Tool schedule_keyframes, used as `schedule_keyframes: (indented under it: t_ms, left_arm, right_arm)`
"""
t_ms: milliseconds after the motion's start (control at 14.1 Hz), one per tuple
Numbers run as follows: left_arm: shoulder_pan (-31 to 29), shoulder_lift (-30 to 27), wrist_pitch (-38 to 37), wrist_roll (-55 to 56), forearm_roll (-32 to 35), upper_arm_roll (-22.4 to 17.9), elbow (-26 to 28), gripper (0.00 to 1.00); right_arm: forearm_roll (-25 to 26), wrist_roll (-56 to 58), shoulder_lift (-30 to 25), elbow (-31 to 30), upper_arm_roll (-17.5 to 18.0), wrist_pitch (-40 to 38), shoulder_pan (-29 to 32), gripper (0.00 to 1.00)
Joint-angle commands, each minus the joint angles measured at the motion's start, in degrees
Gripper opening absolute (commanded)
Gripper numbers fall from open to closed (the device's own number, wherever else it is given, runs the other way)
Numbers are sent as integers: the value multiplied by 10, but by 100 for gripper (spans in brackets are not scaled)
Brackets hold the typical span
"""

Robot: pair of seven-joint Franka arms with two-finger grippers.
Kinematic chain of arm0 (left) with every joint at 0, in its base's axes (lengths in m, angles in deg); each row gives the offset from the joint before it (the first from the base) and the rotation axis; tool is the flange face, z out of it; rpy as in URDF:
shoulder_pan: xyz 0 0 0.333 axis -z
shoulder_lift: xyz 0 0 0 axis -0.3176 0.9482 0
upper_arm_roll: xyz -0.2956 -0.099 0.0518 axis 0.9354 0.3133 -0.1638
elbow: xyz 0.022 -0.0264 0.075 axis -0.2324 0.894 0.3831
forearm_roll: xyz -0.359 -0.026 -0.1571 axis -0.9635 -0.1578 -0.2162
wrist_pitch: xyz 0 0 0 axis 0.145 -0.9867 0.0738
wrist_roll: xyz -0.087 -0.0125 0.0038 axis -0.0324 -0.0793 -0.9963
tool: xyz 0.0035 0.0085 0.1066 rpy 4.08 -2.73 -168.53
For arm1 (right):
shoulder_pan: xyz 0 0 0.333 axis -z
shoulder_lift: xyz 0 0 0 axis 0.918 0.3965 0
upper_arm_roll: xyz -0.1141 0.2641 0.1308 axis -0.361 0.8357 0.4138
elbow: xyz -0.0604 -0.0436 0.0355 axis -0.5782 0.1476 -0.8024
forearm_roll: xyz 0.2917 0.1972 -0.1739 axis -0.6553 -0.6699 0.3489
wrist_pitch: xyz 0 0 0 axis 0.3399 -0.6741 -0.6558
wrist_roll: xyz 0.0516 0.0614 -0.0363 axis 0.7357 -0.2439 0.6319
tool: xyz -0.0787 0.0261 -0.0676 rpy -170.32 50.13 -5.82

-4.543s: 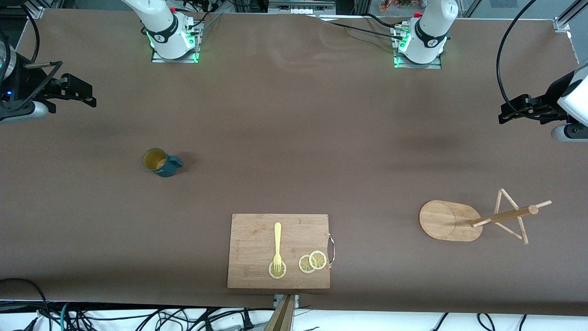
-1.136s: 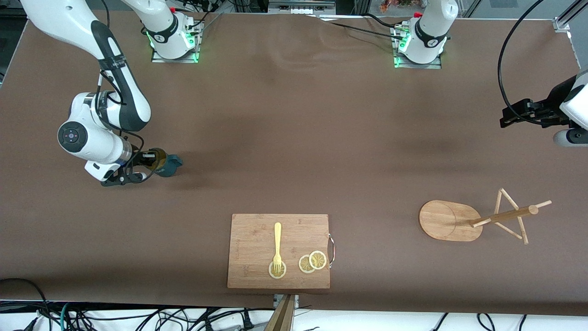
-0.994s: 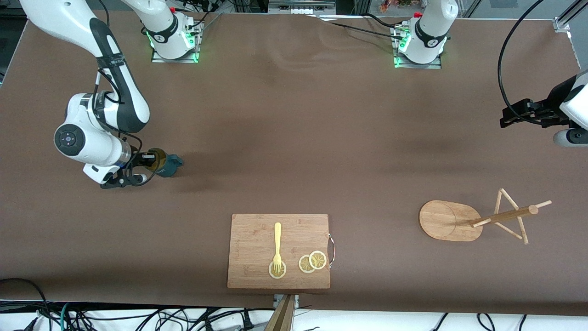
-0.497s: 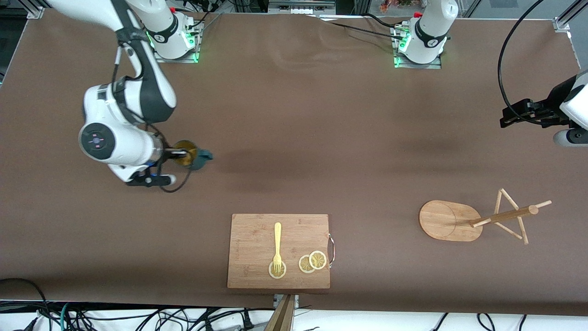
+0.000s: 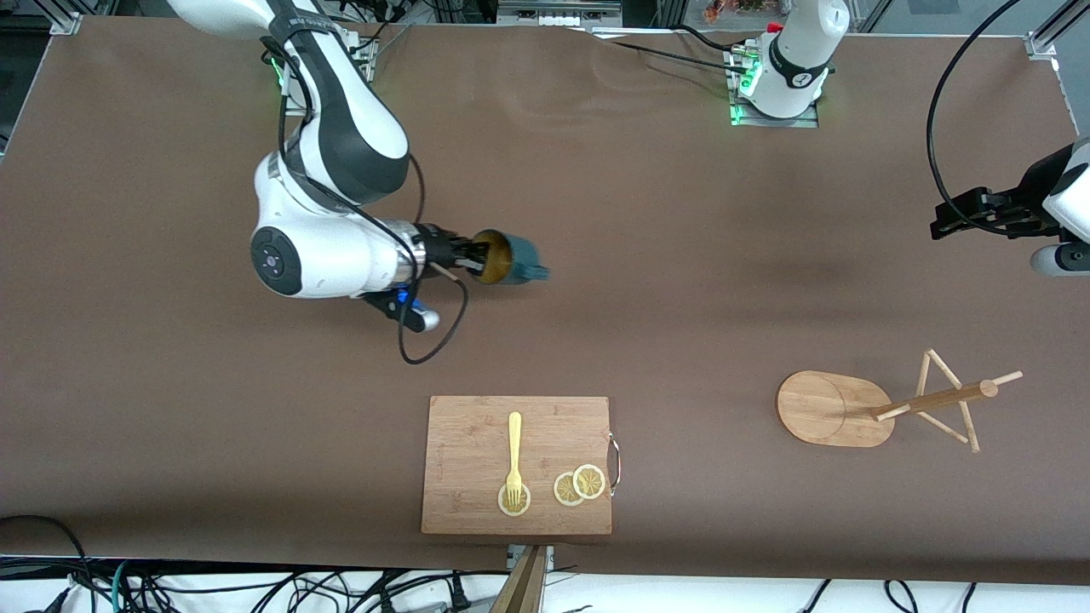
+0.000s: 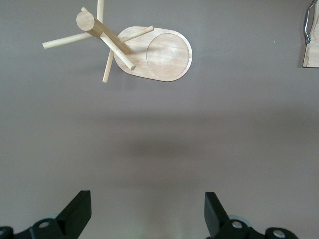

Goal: Pass cup and hang on rack
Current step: 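Lift the teal mug with the right gripper toward the table middle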

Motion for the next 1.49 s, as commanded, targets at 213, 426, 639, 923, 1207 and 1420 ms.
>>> schedule_keyframes:
  t_ms: [213,426,639,923,1207,1420]
  left_arm:
    - [4,12,-7,-2,-16,5,-19,100]
    - [27,20,-7,-3,-14,9,-19,100]
    - [28,20,-7,-8,-15,17,-19,100]
    - [26,35,-6,-141,-17,17,-18,100]
    - [20,36,-7,-149,-25,17,-18,100]
    - [17,35,-9,-149,-25,16,-19,100]
  right_arm:
    - [-119,-167,54,54,28,171,-77,0]
    - [-130,-203,71,55,35,267,-123,0]
    - [-131,-238,96,91,37,304,-147,0]
    - [-131,-274,101,119,45,306,-150,0]
    - [-111,-261,102,121,38,301,-154,0]
    - [41,-209,108,109,37,282,-156,0]
